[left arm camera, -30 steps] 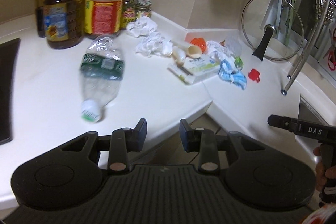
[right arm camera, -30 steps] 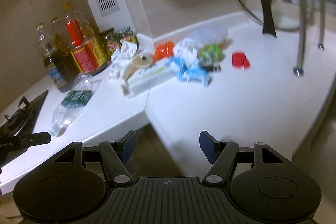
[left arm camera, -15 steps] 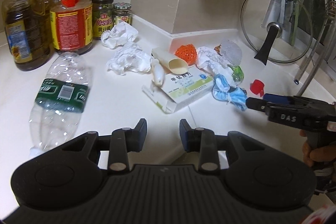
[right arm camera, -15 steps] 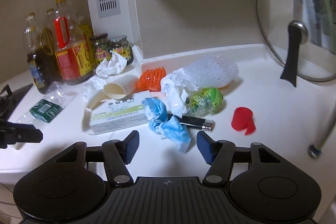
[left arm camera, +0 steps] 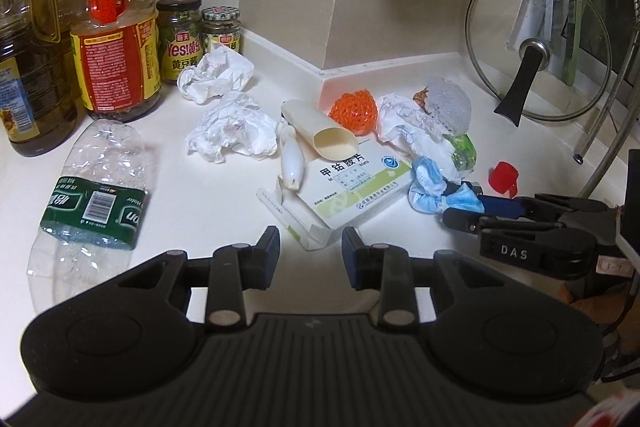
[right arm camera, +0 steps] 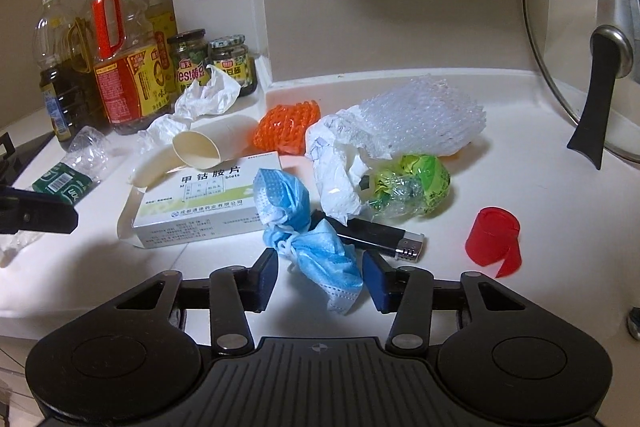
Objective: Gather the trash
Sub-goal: 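Grasp the blue face mask with the right tool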
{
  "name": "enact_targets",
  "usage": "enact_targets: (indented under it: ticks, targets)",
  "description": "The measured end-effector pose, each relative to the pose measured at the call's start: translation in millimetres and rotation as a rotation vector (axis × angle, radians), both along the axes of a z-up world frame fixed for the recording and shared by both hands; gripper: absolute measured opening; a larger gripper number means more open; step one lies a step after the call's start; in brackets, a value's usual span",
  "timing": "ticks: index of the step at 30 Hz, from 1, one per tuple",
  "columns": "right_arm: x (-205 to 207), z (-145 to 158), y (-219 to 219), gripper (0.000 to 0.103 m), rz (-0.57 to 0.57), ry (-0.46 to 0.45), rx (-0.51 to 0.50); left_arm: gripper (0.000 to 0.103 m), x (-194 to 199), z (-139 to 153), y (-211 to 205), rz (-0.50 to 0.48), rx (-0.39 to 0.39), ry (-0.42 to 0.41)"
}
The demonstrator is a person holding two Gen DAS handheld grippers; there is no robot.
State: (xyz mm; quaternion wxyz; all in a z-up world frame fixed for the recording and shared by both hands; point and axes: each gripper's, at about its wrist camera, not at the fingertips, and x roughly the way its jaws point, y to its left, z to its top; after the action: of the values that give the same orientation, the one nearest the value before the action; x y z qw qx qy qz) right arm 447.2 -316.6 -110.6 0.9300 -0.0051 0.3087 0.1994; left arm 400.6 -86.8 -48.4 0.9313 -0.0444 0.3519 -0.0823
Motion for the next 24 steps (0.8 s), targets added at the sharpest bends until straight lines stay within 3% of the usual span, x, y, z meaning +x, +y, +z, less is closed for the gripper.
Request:
enact_targets:
  ticks: [9, 24]
  targets:
    - [-1.6, 0.6, -3.5, 0.022, 0.001, -0.012, -0.018, 0.030, 9.6, -1.6, -9.5, -0.015, 0.013, -0.002]
    - [-20.6, 21.3, -15.9, 0.017, 0.019, -0.055, 0.072, 0.030, 18.9, 1.5, -19.8, -0.030, 0.028, -0.012]
